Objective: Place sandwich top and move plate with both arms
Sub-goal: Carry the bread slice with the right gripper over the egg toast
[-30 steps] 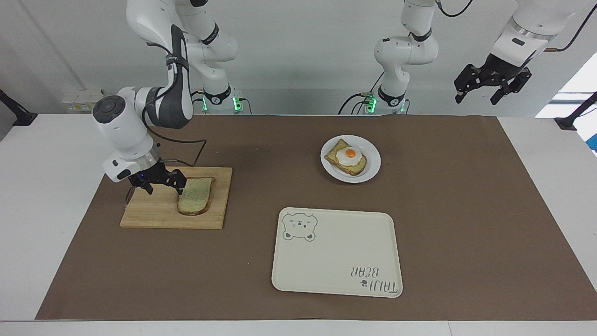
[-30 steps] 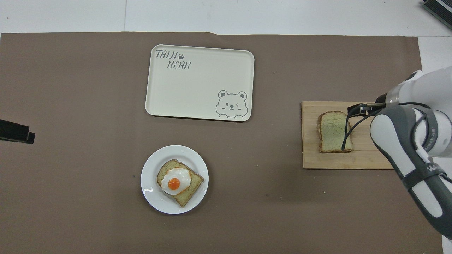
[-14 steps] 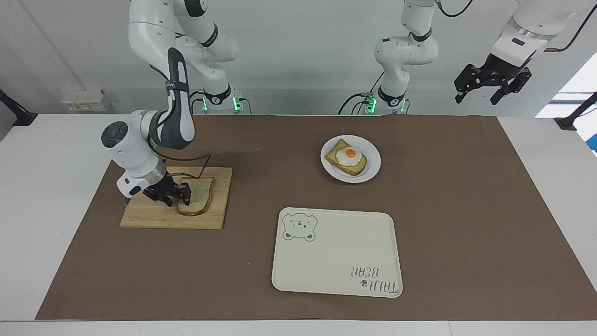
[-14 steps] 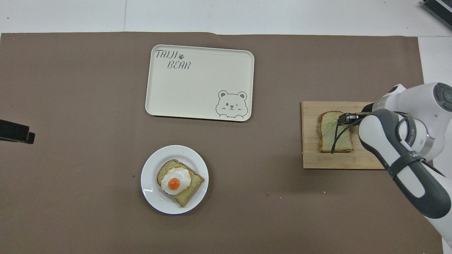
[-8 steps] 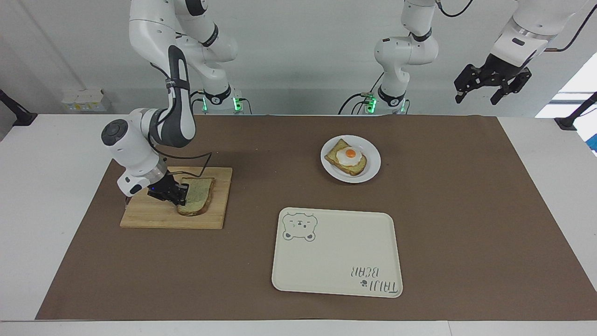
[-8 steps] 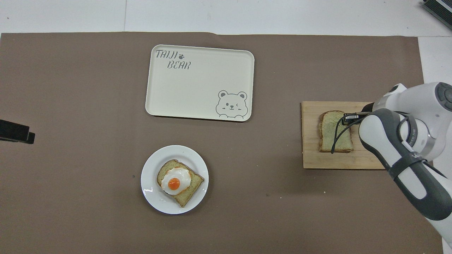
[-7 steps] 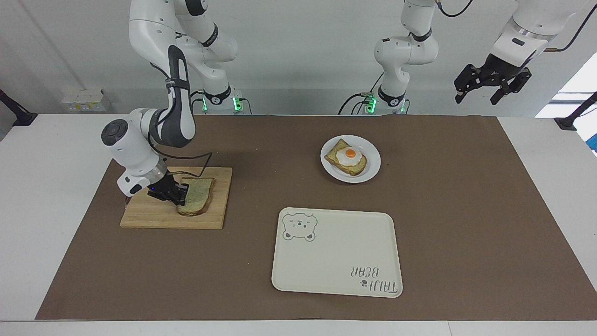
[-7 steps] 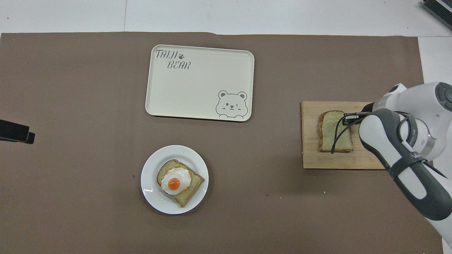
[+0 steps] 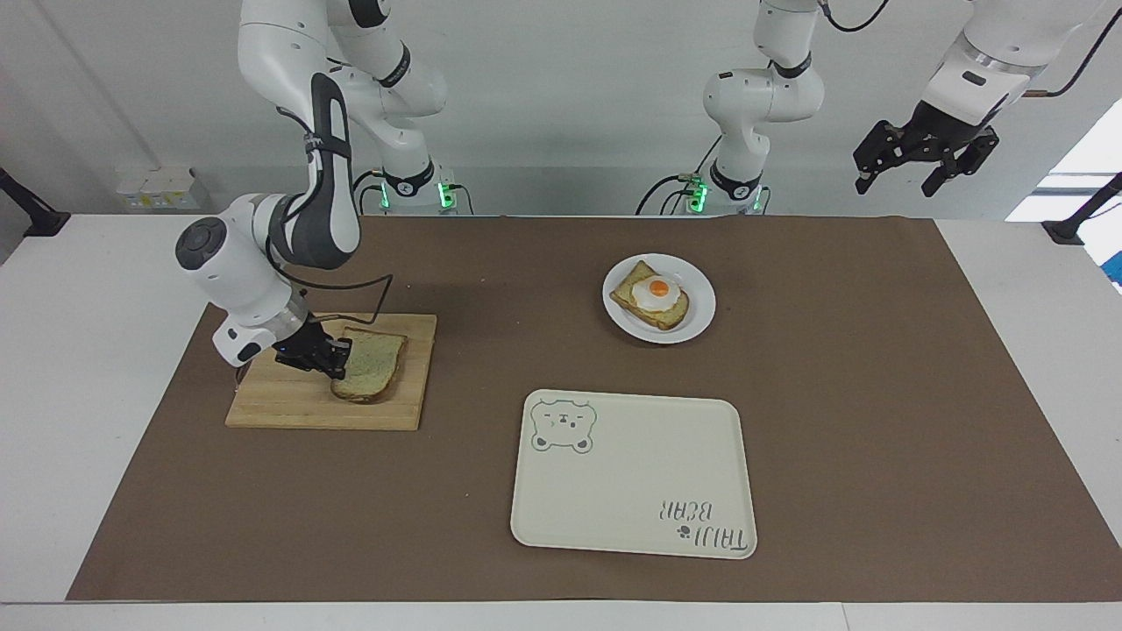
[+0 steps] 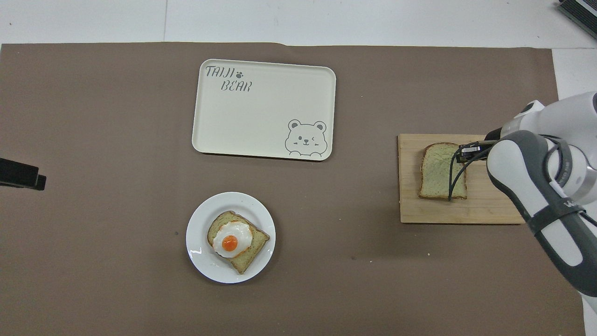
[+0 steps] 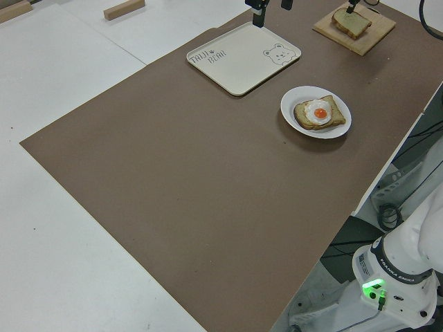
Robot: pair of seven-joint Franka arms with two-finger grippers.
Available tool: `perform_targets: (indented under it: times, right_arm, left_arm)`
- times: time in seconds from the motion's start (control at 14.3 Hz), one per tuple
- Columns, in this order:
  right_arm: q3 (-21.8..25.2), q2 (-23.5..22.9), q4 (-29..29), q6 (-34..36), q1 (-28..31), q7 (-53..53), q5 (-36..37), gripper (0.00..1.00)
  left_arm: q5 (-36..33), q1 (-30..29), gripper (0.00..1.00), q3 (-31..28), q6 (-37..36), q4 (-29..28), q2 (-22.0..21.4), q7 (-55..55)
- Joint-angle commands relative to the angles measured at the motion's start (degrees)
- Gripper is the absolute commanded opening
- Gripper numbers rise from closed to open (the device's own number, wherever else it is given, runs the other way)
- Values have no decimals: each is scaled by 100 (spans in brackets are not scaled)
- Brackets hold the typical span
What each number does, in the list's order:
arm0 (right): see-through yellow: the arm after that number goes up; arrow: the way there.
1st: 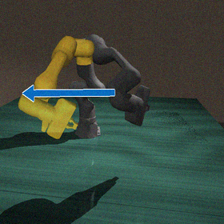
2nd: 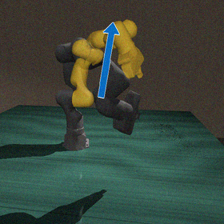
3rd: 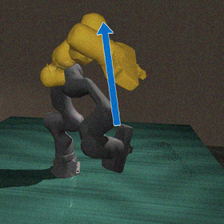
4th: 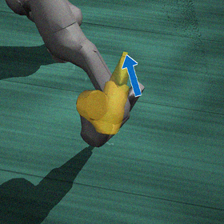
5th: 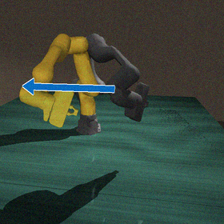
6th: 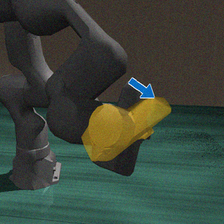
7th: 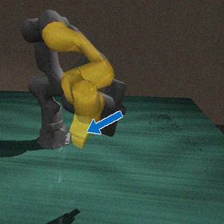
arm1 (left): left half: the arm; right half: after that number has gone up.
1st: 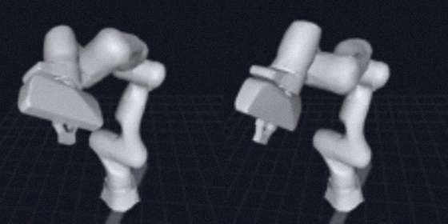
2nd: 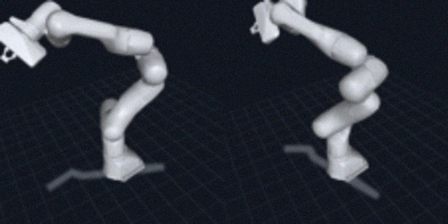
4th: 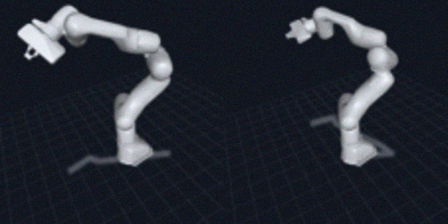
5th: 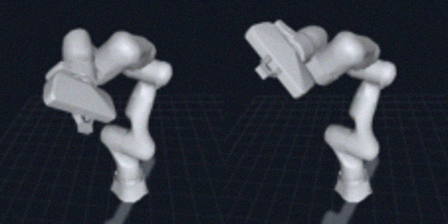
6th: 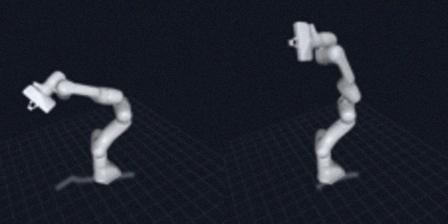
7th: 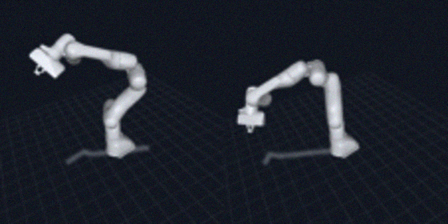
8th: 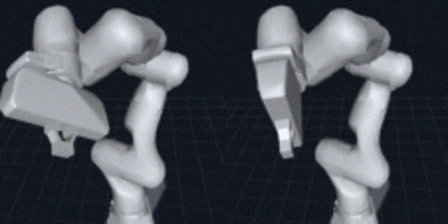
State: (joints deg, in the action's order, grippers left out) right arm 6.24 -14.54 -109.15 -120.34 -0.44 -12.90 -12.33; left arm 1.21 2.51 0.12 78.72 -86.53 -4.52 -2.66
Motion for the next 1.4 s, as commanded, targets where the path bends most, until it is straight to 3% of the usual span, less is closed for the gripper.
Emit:
perform_targets:
  times: [0.0,0.28,0.56,0.84,1.12,1.33]
  right_arm:
    - [-9,206,428,719,-157,93,-32,0]
    - [-18,356,799,1485,-623,745,-85,0]
    - [-18,417,799,1636,-1264,1086,-505,0]
    - [-289,452,799,1592,-1477,1211,-849,0]
    - [-939,488,799,1426,-1494,1850,-1085,0]
    - [-1196,304,773,759,-1966,2553,-1236,0]
  left_arm:
    - [-112,-58,100,49,-32,-153,-154,37]
    - [-112,-58,100,49,-32,-153,-154,37]
    - [-112,-58,100,49,-32,-153,-145,37]
    - [-112,-58,100,49,-32,-153,-145,37]
    - [-112,-58,100,49,-32,-153,-145,37]
    - [-112,-58,100,49,-32,-153,-145,37]
